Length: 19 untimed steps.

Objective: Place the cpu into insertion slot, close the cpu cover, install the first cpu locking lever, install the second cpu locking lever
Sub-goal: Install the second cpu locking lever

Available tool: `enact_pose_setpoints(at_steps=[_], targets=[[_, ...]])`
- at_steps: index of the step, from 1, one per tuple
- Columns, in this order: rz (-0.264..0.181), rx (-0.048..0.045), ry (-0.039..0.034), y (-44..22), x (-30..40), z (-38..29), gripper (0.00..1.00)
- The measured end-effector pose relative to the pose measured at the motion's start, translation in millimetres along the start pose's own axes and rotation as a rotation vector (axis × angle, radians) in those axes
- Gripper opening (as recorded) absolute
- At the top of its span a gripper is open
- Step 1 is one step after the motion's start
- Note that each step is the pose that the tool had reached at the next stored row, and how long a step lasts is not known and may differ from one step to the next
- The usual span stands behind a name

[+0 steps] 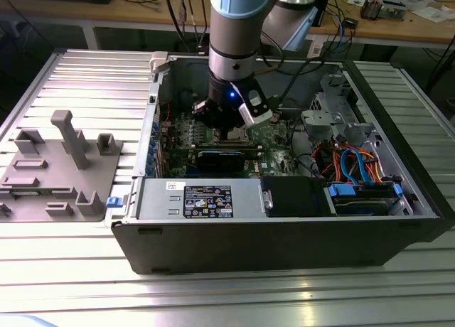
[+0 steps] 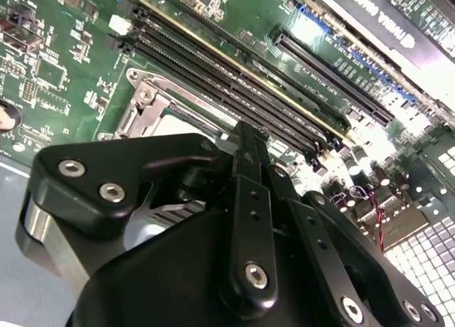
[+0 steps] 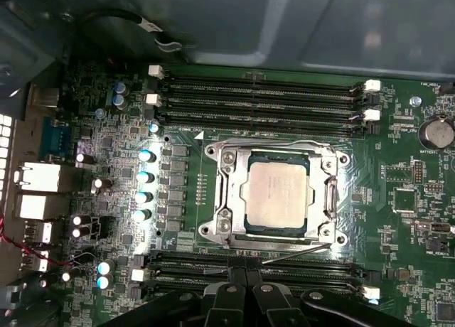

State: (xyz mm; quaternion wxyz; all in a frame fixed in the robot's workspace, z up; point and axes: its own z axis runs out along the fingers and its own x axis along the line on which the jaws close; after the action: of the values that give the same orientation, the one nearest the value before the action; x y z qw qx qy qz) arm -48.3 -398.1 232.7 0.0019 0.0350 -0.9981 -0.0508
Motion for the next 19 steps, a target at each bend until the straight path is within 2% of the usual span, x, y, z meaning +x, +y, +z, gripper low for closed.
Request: enact_pose_setpoints(at_steps=[1,3,4,8,14,16,17,19], targets=[[0.0,-0.0061,-0.0002,-0.6,0.4,0.1,0.11],[0.0,-0.0254,-0.0011,-2.7,2.6,0.6,0.11],[0.0,-0.03,-0.0011,-4.0,3.3,1.0,0.11],[0.0,-0.0365,0.0006,-8.0,5.5,3.5,0.11],[0.0,-0.0439,0.0024,-9.4,10.5,6.0,0.11],[0.0,-0.0616,0.0029,-12.7,13.0,10.0,0.11],[0.0,-0.0821,0.0026,-20.0,13.6,10.3,0.11],[0.0,-0.0843,0.0028,-20.3,13.8,12.7,0.11]])
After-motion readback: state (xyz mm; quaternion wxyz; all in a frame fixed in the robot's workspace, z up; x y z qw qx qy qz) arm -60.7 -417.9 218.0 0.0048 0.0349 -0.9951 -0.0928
